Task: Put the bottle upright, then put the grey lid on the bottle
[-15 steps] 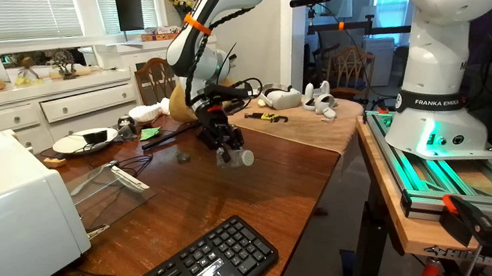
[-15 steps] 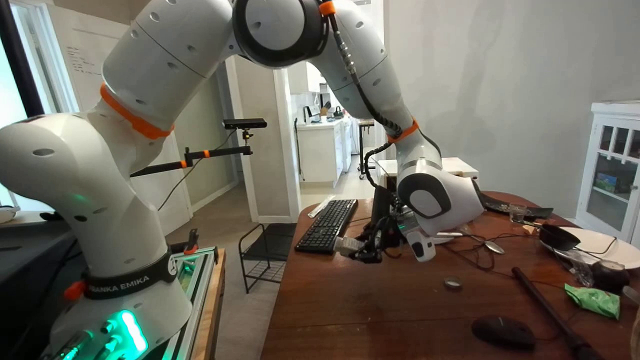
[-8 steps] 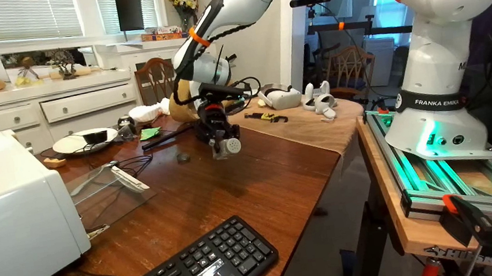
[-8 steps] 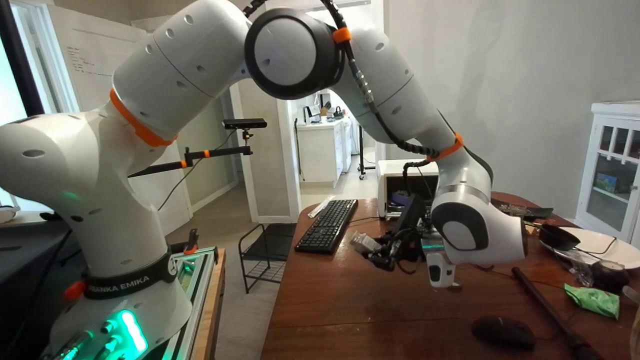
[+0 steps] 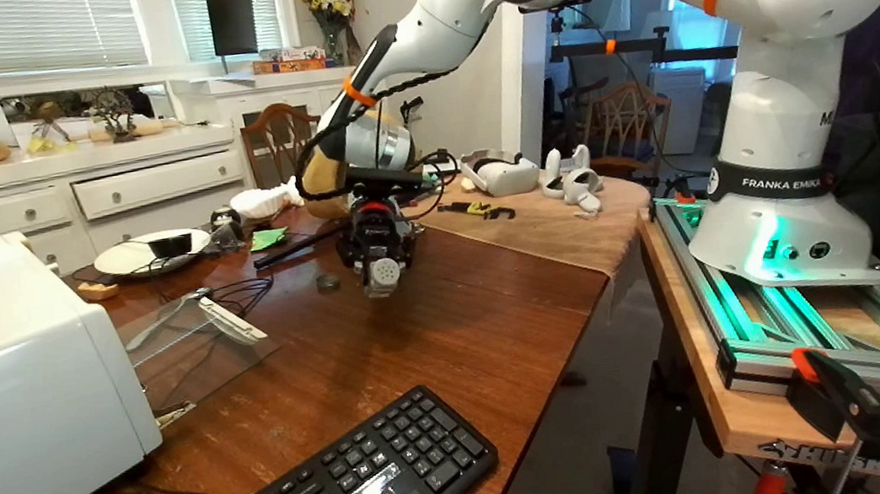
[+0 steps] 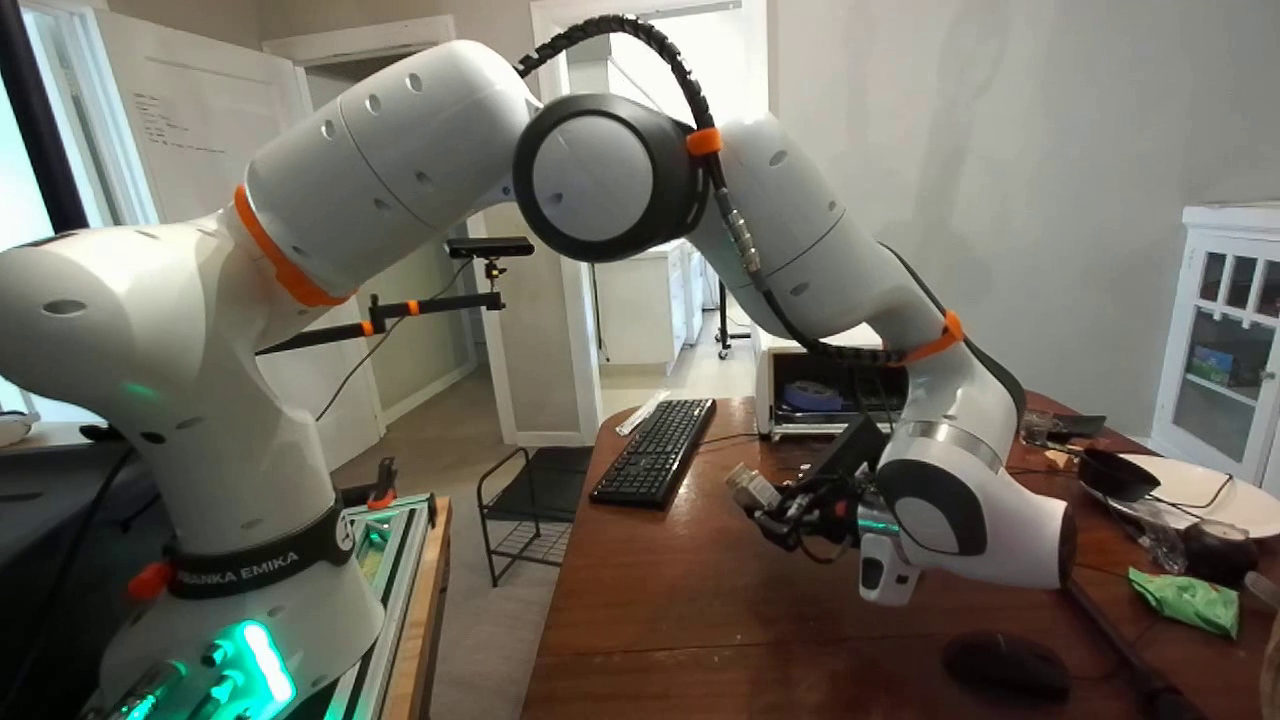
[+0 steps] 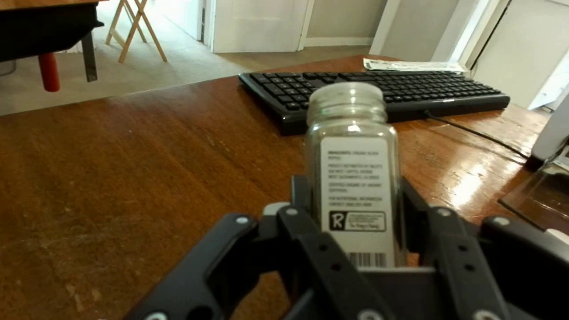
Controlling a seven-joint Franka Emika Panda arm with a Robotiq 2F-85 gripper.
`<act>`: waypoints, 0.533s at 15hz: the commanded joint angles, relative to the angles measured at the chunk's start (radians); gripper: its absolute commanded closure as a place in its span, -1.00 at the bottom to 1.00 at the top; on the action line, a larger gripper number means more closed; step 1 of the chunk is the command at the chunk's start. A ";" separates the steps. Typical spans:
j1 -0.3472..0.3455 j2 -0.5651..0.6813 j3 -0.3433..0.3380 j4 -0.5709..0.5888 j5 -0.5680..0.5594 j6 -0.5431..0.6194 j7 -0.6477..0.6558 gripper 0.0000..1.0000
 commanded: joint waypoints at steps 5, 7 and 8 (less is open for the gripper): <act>0.020 0.046 -0.024 0.060 0.054 -0.032 0.033 0.02; 0.020 0.053 -0.024 0.069 0.055 -0.032 0.038 0.02; 0.020 0.053 -0.024 0.070 0.055 -0.032 0.038 0.02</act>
